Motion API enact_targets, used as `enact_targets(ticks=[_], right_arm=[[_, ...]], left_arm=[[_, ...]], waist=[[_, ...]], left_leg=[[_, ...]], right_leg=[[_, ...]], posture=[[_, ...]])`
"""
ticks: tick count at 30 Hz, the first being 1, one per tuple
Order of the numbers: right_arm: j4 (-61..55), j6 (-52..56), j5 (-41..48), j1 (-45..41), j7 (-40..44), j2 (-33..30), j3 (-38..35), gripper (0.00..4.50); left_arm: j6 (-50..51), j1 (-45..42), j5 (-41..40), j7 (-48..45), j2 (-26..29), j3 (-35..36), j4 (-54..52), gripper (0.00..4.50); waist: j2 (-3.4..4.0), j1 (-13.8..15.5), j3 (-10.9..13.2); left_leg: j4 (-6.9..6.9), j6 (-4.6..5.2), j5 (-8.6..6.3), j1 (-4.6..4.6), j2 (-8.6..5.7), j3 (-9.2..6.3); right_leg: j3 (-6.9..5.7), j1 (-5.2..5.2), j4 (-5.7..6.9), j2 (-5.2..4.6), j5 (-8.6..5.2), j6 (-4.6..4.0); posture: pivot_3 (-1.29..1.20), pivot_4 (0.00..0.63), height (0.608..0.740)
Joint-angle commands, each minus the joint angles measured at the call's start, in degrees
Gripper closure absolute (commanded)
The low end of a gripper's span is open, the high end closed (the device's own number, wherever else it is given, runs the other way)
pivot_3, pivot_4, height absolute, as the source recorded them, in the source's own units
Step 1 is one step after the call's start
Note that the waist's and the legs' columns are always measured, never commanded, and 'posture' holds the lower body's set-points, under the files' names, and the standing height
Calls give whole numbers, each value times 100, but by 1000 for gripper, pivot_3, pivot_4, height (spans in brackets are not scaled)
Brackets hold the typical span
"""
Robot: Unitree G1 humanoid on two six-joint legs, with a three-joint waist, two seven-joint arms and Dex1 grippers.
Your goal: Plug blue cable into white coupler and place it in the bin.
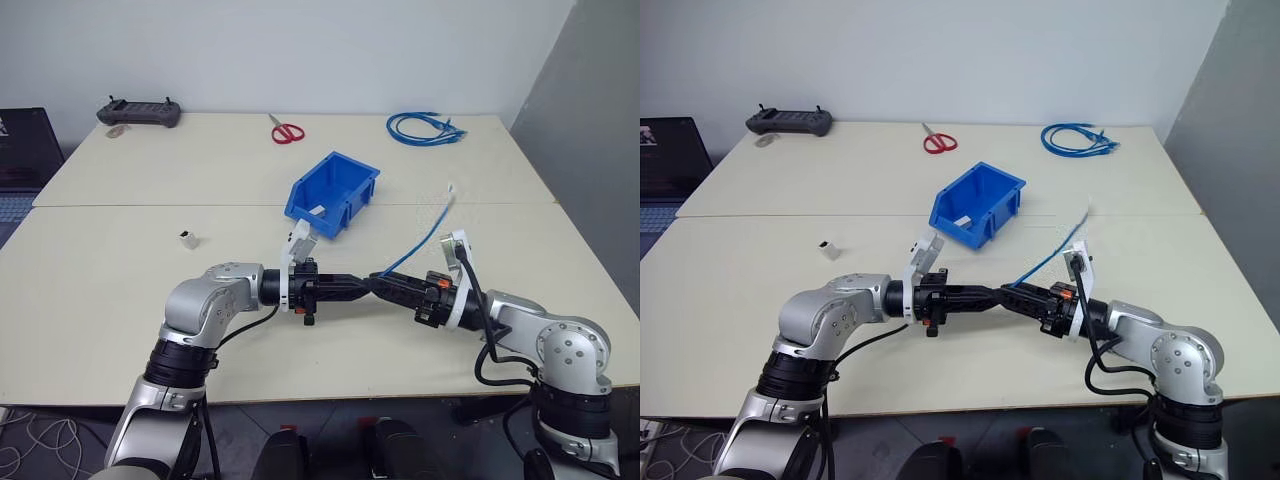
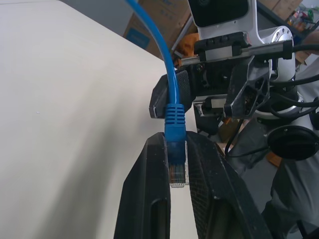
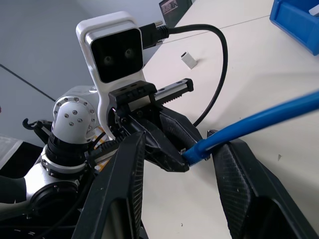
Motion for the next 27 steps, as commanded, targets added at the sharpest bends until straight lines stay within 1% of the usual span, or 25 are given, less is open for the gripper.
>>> enact_targets(ticks=[1,6,10,13,15,27], right_arm=[[-90,-102,218,-28,42,-34,114,2422],[7,-216,226,-64,23,-22,191,2422],[73,-281,271,-92,-5,-41,208,2422],[133,-323,352,-96,-64,-25,149,2925],[181,-336,449,-105,-135,12,76,3423],[382,-401,1530,-83,-760,160,-284,3456]], left_arm=[[307,-140,-471,106,-33,249,-221,4289],[703,-188,-888,185,12,372,-235,4289],[704,-159,-915,148,129,305,-266,4289],[650,-174,-895,158,154,272,-212,4289],[653,-186,-913,140,168,259,-206,4289],[596,-252,-916,89,168,218,-158,4289]], waist=[[0,-3,0],[0,-9,0],[1,-8,1],[1,-4,1],[1,-4,1],[1,-5,2]], left_leg=[[0,0,0,0,0,0],[0,0,0,1,3,0],[0,0,0,1,2,0],[0,0,0,1,2,-1],[0,0,0,1,2,0],[-2,0,0,0,3,0]], right_leg=[[0,0,0,0,0,0],[0,-1,1,2,0,0],[-1,-1,0,2,0,0],[-1,0,0,2,0,0],[-1,-1,0,2,0,0],[0,-1,-1,1,0,0]], posture=[[0,150,740],[0,150,740],[0,150,740],[0,150,740],[0,150,740],[0,150,740]])
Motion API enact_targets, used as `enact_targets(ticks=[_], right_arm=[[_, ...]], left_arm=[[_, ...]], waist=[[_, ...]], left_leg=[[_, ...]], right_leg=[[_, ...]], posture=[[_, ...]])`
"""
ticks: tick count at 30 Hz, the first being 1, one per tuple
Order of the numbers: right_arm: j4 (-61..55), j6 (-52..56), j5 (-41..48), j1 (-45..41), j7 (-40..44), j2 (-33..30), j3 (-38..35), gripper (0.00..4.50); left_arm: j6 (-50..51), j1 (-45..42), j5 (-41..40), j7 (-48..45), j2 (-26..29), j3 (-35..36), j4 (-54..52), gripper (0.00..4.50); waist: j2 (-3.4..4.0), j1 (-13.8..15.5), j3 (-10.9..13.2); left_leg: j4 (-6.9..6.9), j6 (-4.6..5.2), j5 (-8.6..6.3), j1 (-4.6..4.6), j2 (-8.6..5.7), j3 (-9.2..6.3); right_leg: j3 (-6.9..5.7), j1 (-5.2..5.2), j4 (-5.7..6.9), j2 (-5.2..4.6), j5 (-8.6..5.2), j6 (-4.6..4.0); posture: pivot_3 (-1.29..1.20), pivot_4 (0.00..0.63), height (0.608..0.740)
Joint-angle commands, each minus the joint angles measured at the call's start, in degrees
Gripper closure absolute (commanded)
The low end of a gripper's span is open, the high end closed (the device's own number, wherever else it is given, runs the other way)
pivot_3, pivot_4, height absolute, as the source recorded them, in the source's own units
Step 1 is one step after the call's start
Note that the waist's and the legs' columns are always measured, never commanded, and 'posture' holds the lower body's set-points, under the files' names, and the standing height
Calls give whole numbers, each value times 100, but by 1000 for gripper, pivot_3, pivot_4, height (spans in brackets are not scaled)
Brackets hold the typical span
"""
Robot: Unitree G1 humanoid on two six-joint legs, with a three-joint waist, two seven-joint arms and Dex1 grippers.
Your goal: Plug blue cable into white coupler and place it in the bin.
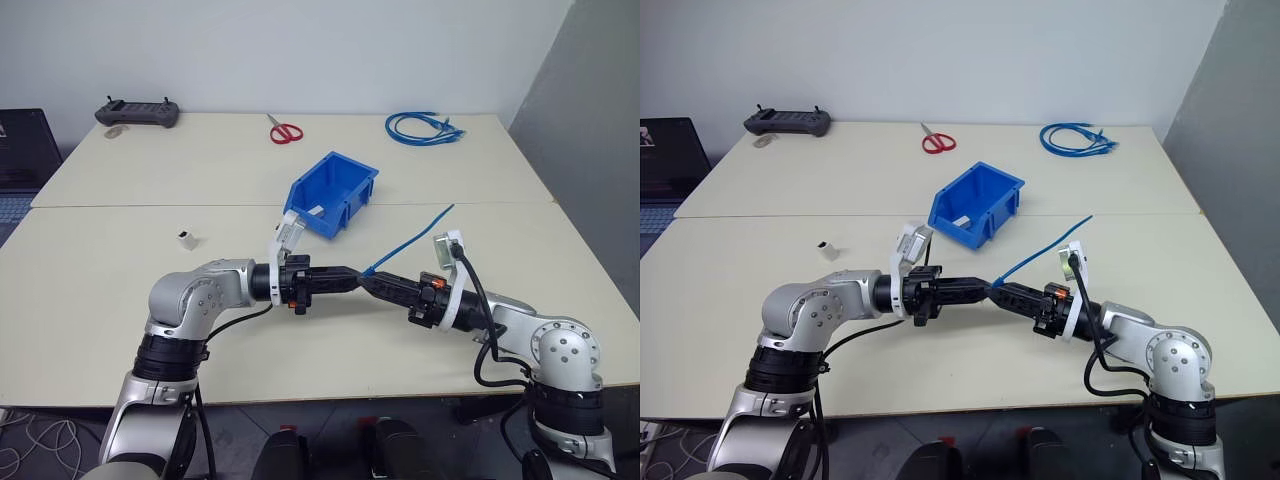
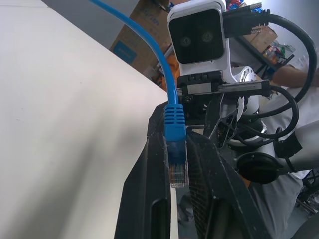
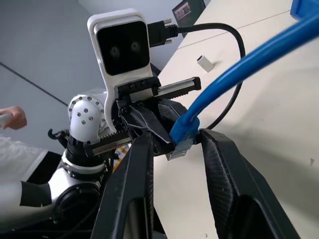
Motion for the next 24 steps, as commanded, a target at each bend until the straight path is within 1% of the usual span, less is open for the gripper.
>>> enact_targets(ticks=[1,4,5,6,10,18,22,24], right_arm=[[54,-245,622,-80,-230,74,-396,3456],[83,-315,812,-83,-333,64,-402,3456],[90,-350,831,-94,-363,73,-393,2754],[95,-383,834,-105,-388,80,-376,2668],[90,-477,808,-120,-461,85,-309,1747],[167,-632,718,-136,-415,79,-349,1747],[124,-659,826,-123,-292,-61,-497,1747],[42,-592,1053,-92,-216,-151,-532,1747]], left_arm=[[-98,-76,-96,-93,0,-98,-176,4289],[-80,-96,-123,-85,-16,-107,-180,4289],[-70,-108,-137,-82,-18,-107,-175,4289],[-66,-117,-149,-81,-16,-108,-172,4289],[-64,-146,-202,-65,-7,-125,-164,4289],[13,-176,-271,-50,16,-101,-158,4289],[243,-205,-448,108,-21,53,-101,4289],[345,-217,-537,187,-37,127,-48,4289]], waist=[[0,0,0],[0,-1,0],[0,-1,0],[-1,1,1],[1,0,2],[2,0,2],[1,0,3],[1,0,4]], left_leg=[[0,0,0,0,0,0],[-1,0,0,0,0,0],[-1,0,0,0,0,0],[-1,0,0,0,0,0],[-1,0,0,-2,0,0],[-3,0,0,-3,0,0],[-3,0,0,-4,0,-1],[-3,0,0,-4,0,0]], right_leg=[[0,0,-1,0,0,0],[0,0,-1,0,0,0],[0,0,-1,0,0,0],[0,0,-1,0,0,0],[0,0,-4,0,0,0],[-1,-1,-5,0,0,0],[-1,-1,-6,0,0,0],[-1,-1,-7,0,0,0]], posture=[[0,150,740],[0,150,740],[0,150,740],[0,150,740],[0,150,740],[0,150,740],[0,150,740],[0,150,740]])
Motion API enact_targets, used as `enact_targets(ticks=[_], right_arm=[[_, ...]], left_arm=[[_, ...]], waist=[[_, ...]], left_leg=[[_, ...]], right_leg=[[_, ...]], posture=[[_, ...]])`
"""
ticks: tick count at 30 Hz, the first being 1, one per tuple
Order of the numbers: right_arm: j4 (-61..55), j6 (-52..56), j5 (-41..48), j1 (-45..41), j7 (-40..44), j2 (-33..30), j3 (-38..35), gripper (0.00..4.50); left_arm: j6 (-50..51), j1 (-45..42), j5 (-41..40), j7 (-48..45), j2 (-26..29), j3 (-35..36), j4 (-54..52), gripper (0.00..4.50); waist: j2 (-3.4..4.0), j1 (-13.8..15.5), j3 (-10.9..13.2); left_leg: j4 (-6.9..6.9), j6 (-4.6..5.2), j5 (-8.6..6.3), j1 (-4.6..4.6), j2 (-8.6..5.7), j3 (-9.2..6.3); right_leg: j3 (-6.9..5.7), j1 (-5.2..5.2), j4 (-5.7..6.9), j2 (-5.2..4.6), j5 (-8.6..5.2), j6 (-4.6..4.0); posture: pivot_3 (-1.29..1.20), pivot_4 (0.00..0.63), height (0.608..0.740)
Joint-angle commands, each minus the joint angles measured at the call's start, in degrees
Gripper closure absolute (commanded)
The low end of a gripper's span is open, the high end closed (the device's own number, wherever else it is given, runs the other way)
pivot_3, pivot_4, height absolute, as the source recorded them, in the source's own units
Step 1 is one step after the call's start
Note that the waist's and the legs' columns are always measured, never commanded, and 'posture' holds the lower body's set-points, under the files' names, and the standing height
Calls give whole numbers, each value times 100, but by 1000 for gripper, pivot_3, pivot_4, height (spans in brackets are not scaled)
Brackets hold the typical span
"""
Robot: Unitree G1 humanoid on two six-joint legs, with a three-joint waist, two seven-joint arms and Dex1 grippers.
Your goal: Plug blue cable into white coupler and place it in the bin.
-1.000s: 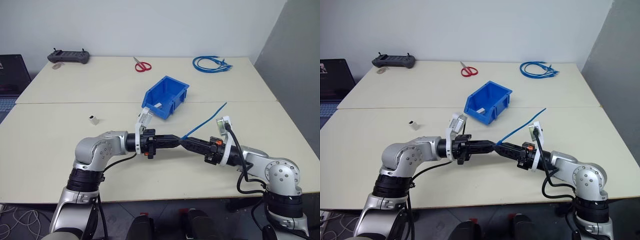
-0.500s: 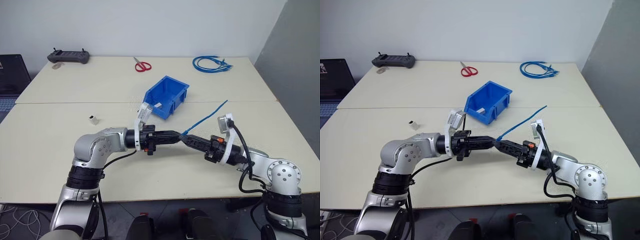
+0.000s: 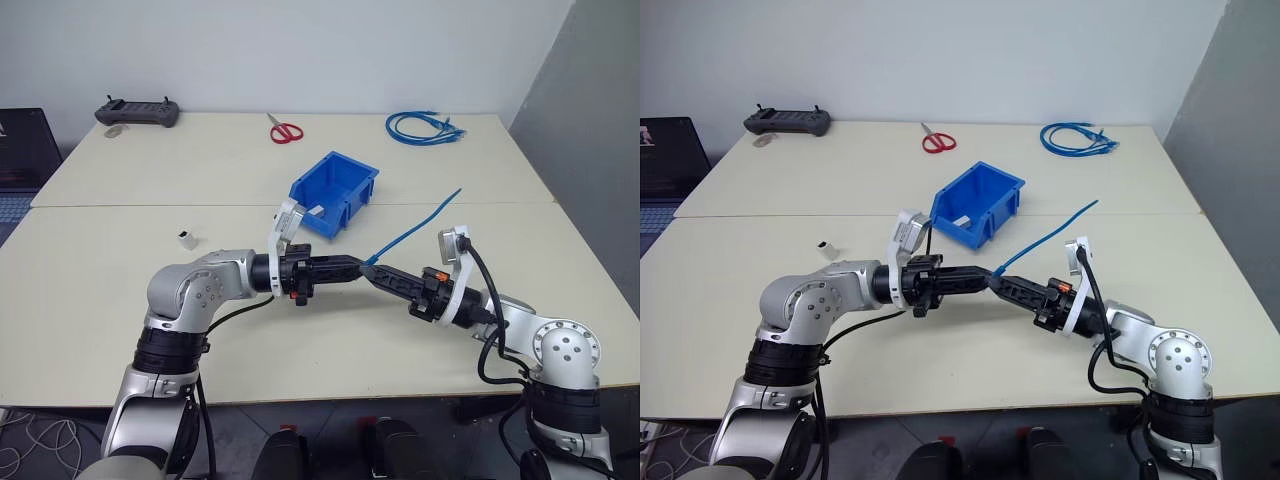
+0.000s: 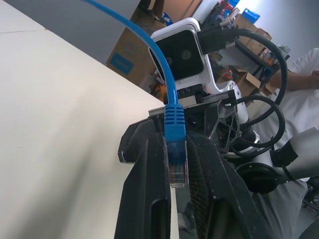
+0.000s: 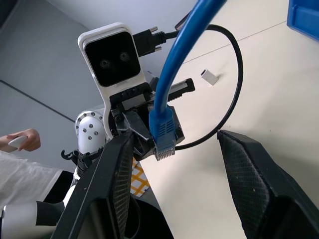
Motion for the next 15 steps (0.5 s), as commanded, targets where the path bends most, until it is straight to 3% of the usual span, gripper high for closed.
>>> enact_targets(ticks=[1,15], right_arm=[[-229,-353,576,-80,174,-198,-457,1747],[-326,-665,707,-73,26,-332,-131,1747]], left_arm=[[310,-19,-275,78,-10,76,-21,4289],[657,65,-588,276,-5,229,-41,4289]], waist=[[0,0,1],[1,-2,7]], left_leg=[[0,0,0,0,0,0],[-1,0,0,-1,2,0]], right_leg=[[0,0,0,0,0,0],[-1,-2,-2,2,0,0]], posture=[[0,150,740],[0,150,740]])
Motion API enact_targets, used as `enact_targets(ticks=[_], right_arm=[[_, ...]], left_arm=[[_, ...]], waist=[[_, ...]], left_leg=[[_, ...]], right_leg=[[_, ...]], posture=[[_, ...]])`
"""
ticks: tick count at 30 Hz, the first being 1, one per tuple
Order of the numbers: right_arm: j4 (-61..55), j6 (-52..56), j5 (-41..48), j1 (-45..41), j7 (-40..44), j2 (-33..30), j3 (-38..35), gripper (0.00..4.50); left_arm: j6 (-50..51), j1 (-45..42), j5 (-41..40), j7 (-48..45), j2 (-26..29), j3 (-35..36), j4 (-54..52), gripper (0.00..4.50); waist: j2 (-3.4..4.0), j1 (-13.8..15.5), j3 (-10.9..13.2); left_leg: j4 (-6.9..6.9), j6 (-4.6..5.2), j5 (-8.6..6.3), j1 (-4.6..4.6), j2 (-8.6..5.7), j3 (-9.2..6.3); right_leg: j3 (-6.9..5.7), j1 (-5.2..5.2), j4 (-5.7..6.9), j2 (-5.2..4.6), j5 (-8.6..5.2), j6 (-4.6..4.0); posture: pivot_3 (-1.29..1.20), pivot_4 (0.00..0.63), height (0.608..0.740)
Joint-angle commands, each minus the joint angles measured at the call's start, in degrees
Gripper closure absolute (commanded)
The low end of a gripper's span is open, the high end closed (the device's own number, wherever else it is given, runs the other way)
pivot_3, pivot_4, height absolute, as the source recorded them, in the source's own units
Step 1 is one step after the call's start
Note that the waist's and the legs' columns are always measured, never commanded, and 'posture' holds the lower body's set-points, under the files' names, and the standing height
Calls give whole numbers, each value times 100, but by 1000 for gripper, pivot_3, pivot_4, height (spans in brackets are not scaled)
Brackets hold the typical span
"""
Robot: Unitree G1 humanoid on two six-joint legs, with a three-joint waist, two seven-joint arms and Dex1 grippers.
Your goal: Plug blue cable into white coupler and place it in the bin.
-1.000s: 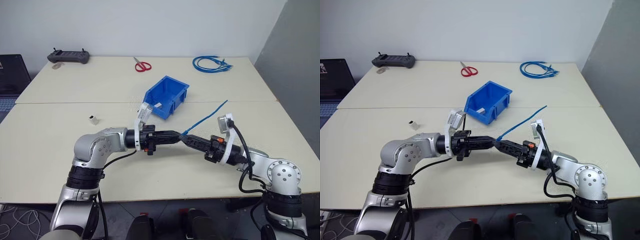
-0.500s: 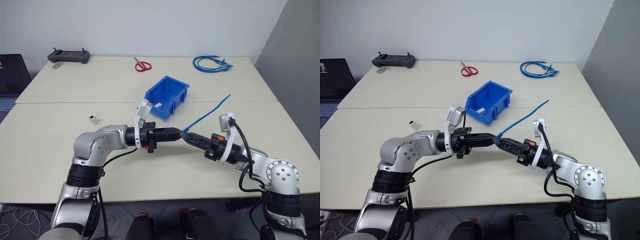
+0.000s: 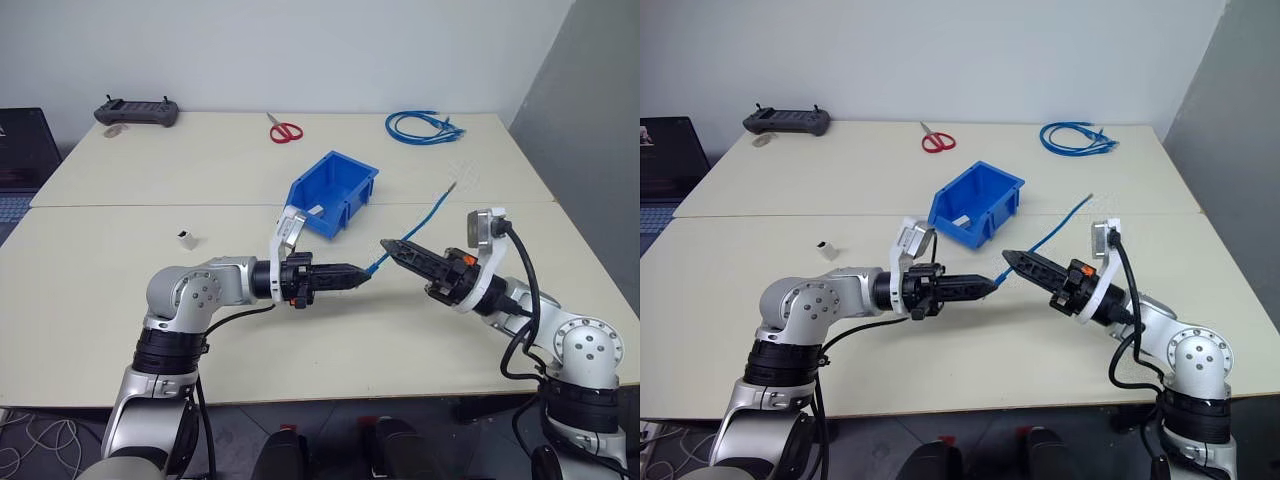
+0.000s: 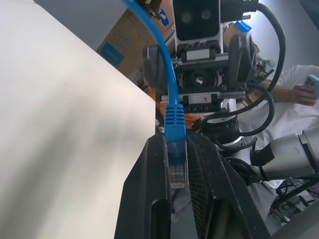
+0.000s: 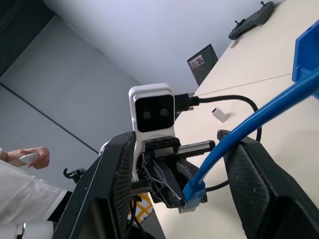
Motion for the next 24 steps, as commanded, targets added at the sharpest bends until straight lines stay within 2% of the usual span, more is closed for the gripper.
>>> enact_targets(ticks=[1,14,16,17,24], right_arm=[[-219,-102,116,3,36,-57,98,1747],[-210,-287,-178,141,95,-48,470,1747],[-219,-296,-184,161,103,-54,493,2104],[-230,-295,-186,177,111,-62,505,2136],[-309,-316,-158,270,108,-65,615,3674]], left_arm=[[75,-9,-216,52,-20,149,-113,4289],[64,-56,-304,69,-53,114,-112,4289],[60,-47,-303,65,-59,108,-103,4289],[61,-45,-307,72,-67,106,-107,4289],[29,-120,-295,55,-112,99,-16,4289]], waist=[[0,1,0],[0,3,2],[0,3,2],[0,3,1],[0,4,2]], left_leg=[[0,0,0,0,0,0],[0,0,0,-2,0,0],[0,0,0,-2,0,-1],[0,0,0,-2,0,0],[-1,0,0,-4,0,-1]], right_leg=[[0,0,0,0,0,0],[0,-1,-2,-1,0,0],[0,-1,-2,-1,0,0],[0,-1,-2,-1,0,0],[0,-2,-4,-1,0,0]], posture=[[0,150,740],[0,150,740],[0,150,740],[0,150,740],[0,150,740]])
